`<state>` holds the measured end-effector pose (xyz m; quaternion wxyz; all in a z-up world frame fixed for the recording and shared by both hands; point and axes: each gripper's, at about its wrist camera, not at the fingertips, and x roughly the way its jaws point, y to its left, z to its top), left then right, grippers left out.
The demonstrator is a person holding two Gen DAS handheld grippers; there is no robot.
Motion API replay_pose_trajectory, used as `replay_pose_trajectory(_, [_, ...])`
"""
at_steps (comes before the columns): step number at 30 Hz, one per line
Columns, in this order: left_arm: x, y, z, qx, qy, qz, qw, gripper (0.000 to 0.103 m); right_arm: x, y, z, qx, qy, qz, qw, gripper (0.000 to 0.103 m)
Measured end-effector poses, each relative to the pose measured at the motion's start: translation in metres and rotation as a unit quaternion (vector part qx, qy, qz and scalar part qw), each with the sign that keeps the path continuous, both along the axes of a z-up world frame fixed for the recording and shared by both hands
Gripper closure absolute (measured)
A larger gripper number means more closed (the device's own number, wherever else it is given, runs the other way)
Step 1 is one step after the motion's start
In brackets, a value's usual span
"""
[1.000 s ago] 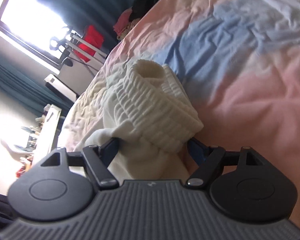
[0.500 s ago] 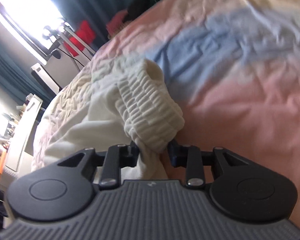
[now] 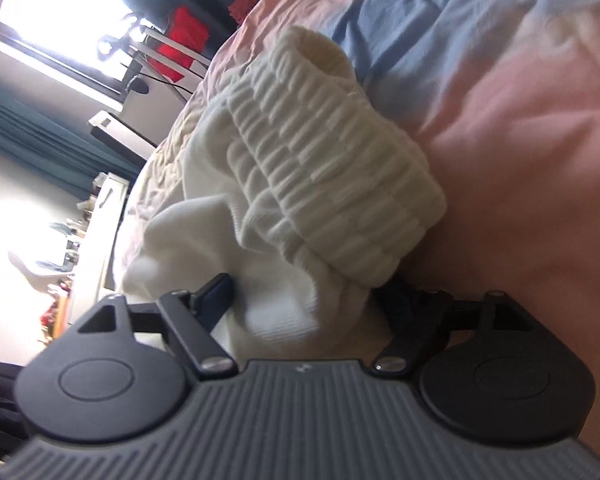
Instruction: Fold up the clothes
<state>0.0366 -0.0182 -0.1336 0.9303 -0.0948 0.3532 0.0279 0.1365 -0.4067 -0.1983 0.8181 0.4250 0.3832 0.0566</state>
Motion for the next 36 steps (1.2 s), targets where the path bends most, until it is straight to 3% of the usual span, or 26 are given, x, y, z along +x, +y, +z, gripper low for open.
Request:
replay_pose_trajectory(7, [0.001, 0.012, 0.003, -0.052, 0.004, 0.006, 0.9986, 0.003, -0.003, 0.006, 0.010, 0.050, -0.050, 0.025, 0.997, 0.017])
replay_pose_trajectory(9, [-0.002, 0.014, 0.006, -0.067, 0.006, -0.003, 0.9977, 0.005, -0.001, 0.012, 0.010, 0.026, -0.043, 0.040, 0.998, 0.017])
replay_pose_trajectory(12, [-0.008, 0.020, 0.007, -0.108, 0.019, -0.018, 0.9938, 0.005, 0.000, 0.022, 0.013, -0.030, -0.030, 0.054, 0.998, 0.028])
replay_pose_trajectory(15, [-0.016, 0.031, 0.008, -0.168, 0.027, -0.028, 0.9849, 0.005, -0.004, 0.021, 0.018, -0.045, -0.027, 0.045, 0.998, 0.055])
replay_pose_trajectory(17, [-0.023, 0.041, 0.014, -0.201, 0.011, -0.040, 0.9786, 0.004, -0.009, 0.015, 0.024, -0.043, -0.036, 0.033, 0.998, 0.071])
replay_pose_trajectory(21, [-0.020, 0.062, 0.017, -0.303, -0.021, -0.066, 0.9505, 0.002, -0.015, 0.011, 0.034, -0.051, -0.057, 0.016, 0.997, 0.074])
replay_pose_trajectory(25, [0.010, 0.078, 0.006, -0.342, -0.020, -0.022, 0.9393, 0.002, -0.015, 0.007, 0.030, -0.044, -0.056, 0.006, 0.997, 0.074])
replay_pose_trajectory(29, [0.039, 0.080, -0.017, -0.382, 0.022, -0.024, 0.9235, 0.006, -0.014, 0.007, 0.026, -0.041, -0.054, 0.004, 0.998, 0.074])
replay_pose_trajectory(31, [0.044, 0.073, -0.026, -0.383, 0.030, -0.040, 0.9225, 0.013, -0.014, 0.007, 0.026, -0.041, -0.054, 0.004, 0.998, 0.074])
replay_pose_trajectory(32, [0.046, 0.069, -0.028, -0.377, 0.032, -0.045, 0.9247, 0.019, -0.014, 0.008, 0.026, -0.042, -0.055, 0.004, 0.998, 0.074])
replay_pose_trajectory(34, [0.047, 0.063, -0.028, -0.355, 0.033, -0.053, 0.9329, 0.020, -0.013, 0.010, 0.025, -0.050, -0.058, 0.005, 0.997, 0.074])
replay_pose_trajectory(36, [0.047, 0.063, -0.029, -0.349, 0.034, -0.047, 0.9355, 0.029, -0.012, 0.011, 0.025, -0.054, -0.057, 0.004, 0.997, 0.074])
